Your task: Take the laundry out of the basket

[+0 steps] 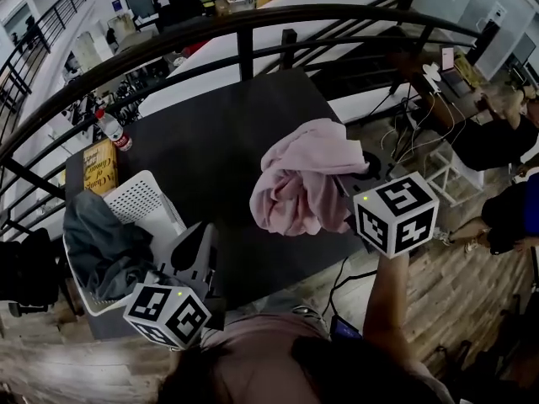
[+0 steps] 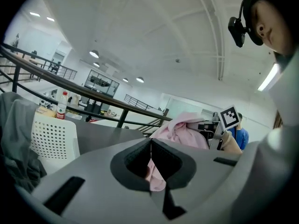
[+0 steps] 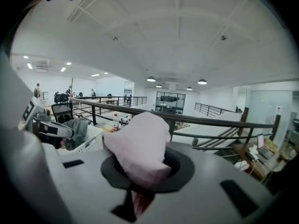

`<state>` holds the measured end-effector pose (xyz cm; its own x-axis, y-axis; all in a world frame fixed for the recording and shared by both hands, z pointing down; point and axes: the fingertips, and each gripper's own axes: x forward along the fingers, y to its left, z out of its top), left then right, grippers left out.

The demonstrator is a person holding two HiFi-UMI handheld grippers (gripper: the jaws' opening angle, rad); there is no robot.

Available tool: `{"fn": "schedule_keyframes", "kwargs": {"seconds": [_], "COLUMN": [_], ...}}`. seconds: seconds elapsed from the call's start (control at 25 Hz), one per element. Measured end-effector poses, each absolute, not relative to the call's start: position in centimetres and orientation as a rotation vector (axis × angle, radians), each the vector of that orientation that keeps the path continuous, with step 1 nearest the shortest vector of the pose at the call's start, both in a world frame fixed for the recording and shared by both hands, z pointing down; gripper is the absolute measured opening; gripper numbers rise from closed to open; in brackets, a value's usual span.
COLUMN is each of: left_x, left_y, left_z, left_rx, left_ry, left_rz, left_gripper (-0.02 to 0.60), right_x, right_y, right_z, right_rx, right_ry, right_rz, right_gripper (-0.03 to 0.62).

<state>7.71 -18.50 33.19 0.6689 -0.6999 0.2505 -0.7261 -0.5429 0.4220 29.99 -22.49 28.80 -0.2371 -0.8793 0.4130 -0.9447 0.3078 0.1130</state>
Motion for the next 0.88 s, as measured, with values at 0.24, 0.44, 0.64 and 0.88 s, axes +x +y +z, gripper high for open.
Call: {"fn": "schedule_keyframes", "kwargs": {"seconds": [0.24,0.44,0.64,0.88], "left_x": [9.4,10.2,11.0,11.4], "left_y": [-18.6,-19.2,-19.6,-19.8], "left_z": [34.0,34.7,35.3,35.7], "left_rx": [2.393,2.375,2.363,2.341], "left_ry": [-1.069,-1.073,-1.073,-1.097], "left_rz": [0.120,0.140,0.149,0.161], "left_gripper": [-0.003,-0.003,-0.003,-0.003], "right_x": [32.1,32.8,32.5,32.2], "right_y": [-23.2,-24.0,-24.8,-24.9], "right_z": [34.9,39.1,43.3,47.5], "right_rx": [1.621,1.601,1.555,1.520], "right_ry": [-2.060,-2.049,-2.050,-2.035], "right_rz": [0.349,0.444,0.528,0.600], "right_gripper": [0.066,0.066,0.067,0.074]}}
